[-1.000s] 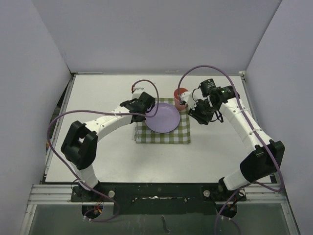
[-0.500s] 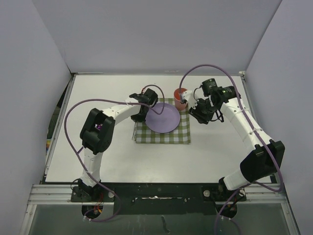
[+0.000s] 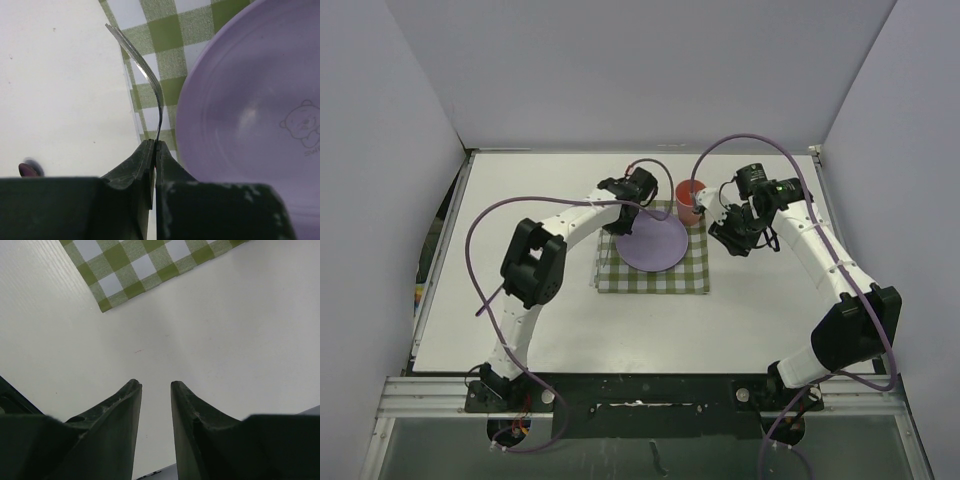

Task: Set the dinner table for one person
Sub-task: Place the fork on the napkin.

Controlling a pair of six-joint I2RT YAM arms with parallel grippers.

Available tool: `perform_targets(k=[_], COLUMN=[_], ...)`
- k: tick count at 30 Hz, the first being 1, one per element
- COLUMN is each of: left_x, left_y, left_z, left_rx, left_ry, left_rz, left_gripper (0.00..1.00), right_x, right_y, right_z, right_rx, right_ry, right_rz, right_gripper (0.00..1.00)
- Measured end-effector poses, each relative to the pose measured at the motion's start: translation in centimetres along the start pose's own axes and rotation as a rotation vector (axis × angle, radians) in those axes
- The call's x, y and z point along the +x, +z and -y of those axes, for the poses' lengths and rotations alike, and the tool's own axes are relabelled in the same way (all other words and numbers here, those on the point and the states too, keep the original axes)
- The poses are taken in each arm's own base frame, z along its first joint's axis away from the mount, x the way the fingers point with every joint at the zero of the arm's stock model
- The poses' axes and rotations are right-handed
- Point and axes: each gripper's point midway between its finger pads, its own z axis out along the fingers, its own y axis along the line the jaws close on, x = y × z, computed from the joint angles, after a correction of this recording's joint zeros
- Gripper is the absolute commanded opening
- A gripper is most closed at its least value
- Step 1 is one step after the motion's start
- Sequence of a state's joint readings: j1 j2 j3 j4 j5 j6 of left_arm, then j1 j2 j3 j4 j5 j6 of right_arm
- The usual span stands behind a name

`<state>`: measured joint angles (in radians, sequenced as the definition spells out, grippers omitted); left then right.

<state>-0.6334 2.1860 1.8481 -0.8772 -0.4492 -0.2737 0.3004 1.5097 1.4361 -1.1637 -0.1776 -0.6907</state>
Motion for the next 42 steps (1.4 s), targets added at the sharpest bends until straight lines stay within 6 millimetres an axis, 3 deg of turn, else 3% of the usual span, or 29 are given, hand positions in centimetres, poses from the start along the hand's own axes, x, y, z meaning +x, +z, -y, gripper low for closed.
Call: perform_targets(k=[9,16,25,35,42], left_x=[3.0,3.1,3.4,3.4,3.6], left_y=[2.6,3.1,3.7,3.6,2.7], left_z=[0.7,-0.1,-0.7,-0.9,0.9], left_rx=[-0.034,-0.050,-0.088,-0.094,-0.074], left_ry=[0.048,0.030,0.033,0.029,0.018], left_rz=[-0.090,-0.097,-0.108,-0.113,-0.107], left_gripper=[0.00,0.00,0.34,0.34,0.34], right_x=[0.3,0.5,0.8,0.8,0.9], right_y=[0.1,-0.1,-0.1,-0.1,0.0], right_z=[-0.4,-0.6,-0.9,-1.0,-1.1], right_rx=[-0.008,-0.006,-0.012,-0.018,-0.023], right_ry=[0.002,0.001,0.003,0.007,0.008], right_rz=[-0.005,-0.003,-0.008,-0.008,-0.008], right_gripper=[0.32,0.32,0.32,0.32,0.32])
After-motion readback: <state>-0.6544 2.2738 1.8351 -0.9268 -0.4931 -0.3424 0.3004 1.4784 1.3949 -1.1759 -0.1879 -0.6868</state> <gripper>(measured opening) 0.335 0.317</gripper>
